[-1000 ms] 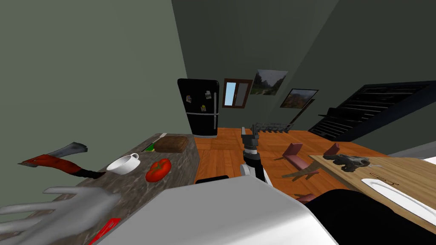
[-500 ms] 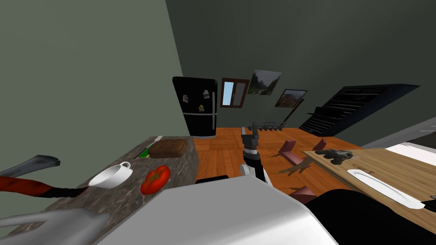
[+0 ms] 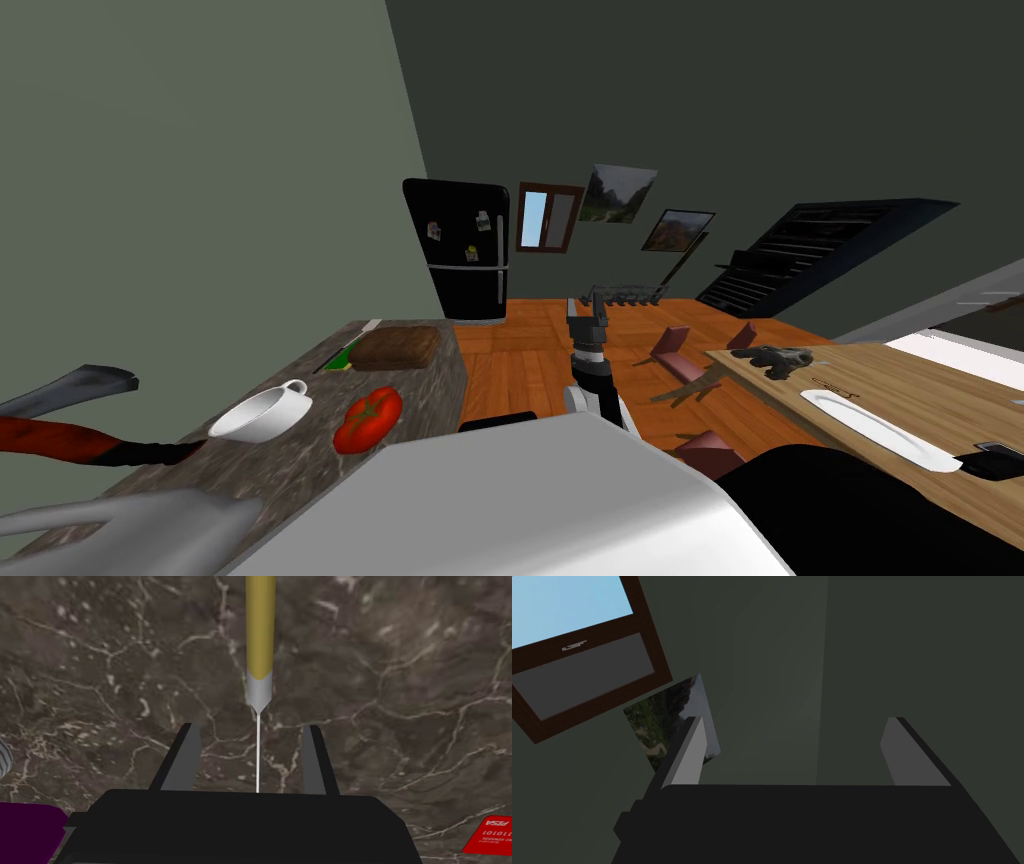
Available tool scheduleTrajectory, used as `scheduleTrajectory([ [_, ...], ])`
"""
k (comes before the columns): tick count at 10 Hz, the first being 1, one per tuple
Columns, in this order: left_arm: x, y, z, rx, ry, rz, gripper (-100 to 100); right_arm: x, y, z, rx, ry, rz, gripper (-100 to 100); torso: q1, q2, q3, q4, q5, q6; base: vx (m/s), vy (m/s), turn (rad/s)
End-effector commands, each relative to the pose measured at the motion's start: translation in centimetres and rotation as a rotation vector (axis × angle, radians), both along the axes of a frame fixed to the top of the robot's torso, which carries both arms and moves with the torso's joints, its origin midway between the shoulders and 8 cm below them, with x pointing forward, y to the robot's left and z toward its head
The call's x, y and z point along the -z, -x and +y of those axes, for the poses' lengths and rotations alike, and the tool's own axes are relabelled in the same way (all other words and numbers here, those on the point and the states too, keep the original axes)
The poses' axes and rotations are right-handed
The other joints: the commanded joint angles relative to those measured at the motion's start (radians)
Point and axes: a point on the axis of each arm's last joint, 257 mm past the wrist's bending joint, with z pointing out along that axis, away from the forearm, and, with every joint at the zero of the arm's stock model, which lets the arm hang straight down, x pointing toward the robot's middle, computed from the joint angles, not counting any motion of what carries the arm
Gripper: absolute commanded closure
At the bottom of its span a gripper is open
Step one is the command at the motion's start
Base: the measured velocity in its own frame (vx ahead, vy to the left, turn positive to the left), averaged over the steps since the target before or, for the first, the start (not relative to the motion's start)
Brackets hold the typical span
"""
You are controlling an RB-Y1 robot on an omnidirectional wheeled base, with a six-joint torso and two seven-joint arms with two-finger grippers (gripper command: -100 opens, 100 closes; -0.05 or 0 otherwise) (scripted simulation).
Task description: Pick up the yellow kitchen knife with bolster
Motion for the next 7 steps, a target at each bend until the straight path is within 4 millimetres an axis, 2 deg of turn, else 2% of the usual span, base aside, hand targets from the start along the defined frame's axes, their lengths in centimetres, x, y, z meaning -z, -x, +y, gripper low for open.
scheduleTrajectory([
  [1, 0.0, 0.0, 0.0, 0.0, 0.0, 0.0, 100, 0.0, 0.0, 0.0, 0.0, 0.0, 0.0, 0, 0.0, 0.0, 0.0, 0.0, 0.0, 0.0, 0.0, 0.0, -0.018],
  [4, 0.0, -0.2, 0.0, 0.001, -0.001, -0.003, 100, 0.0, 0.0, 0.0, 0.0, 0.0, 0.0, 0, 0.0, -0.001, -0.001, -0.001, 0.001, -0.001, 0.0, 0.0, 0.0],
  [5, 0.0, -0.2, 0.0, 0.001, -0.001, -0.003, 0, 0.0, 0.0, 0.0, 0.0, 0.0, 0.0, 0, 0.001, -0.001, -0.001, -0.001, 0.001, -0.001, 0.0, 0.0, 0.0],
  [6, -0.2, 0.0, 1.2, 0.001, -0.039, -0.003, -100, 0.0, 0.0, 0.0, 0.0, 0.0, 0.0, 0, 0.001, -0.001, -0.001, -0.001, 0.001, -0.001, -0.004, -0.073, -0.012],
  [7, -0.3, 0.1, 1.7, 0.001, -0.056, -0.002, -100, 0.0, 0.0, 0.0, 0.0, 0.0, 0.0, 0, -0.003, 0.0, -0.001, -0.001, 0.0, -0.001, 0.008, -0.126, -0.001],
])
